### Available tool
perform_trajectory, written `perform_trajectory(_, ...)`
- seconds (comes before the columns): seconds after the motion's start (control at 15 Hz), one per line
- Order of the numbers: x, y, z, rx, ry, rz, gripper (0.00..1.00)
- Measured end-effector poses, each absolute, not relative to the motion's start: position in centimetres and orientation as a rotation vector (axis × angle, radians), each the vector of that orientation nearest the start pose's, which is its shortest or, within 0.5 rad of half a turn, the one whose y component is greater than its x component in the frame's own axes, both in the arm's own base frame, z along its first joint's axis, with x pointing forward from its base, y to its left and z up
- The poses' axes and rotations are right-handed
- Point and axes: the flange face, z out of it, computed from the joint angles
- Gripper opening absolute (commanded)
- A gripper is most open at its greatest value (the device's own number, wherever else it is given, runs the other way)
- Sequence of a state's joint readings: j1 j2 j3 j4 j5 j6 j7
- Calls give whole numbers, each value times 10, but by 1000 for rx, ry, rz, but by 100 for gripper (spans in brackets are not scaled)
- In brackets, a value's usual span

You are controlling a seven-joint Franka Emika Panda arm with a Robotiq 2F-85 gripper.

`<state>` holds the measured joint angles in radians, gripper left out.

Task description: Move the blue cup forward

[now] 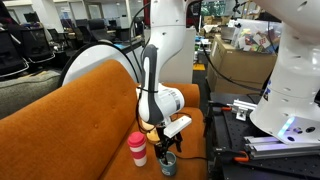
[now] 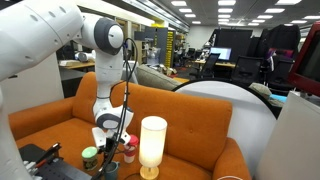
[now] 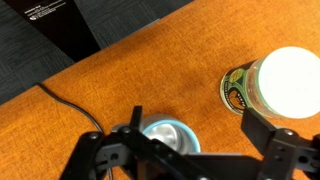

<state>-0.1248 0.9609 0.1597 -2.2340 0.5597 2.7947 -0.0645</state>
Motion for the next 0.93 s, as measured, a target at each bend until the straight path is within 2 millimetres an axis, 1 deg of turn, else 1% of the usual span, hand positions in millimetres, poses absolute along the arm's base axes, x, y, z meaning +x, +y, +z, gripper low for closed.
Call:
perform_trajectory(0.27,406,17,-71,-2778,716,582,100)
perform_trajectory(0.53,414,24,-71,-2813,705,518,100)
perform_trajectory(0.93,416,36,-96,-2840,640,483,100)
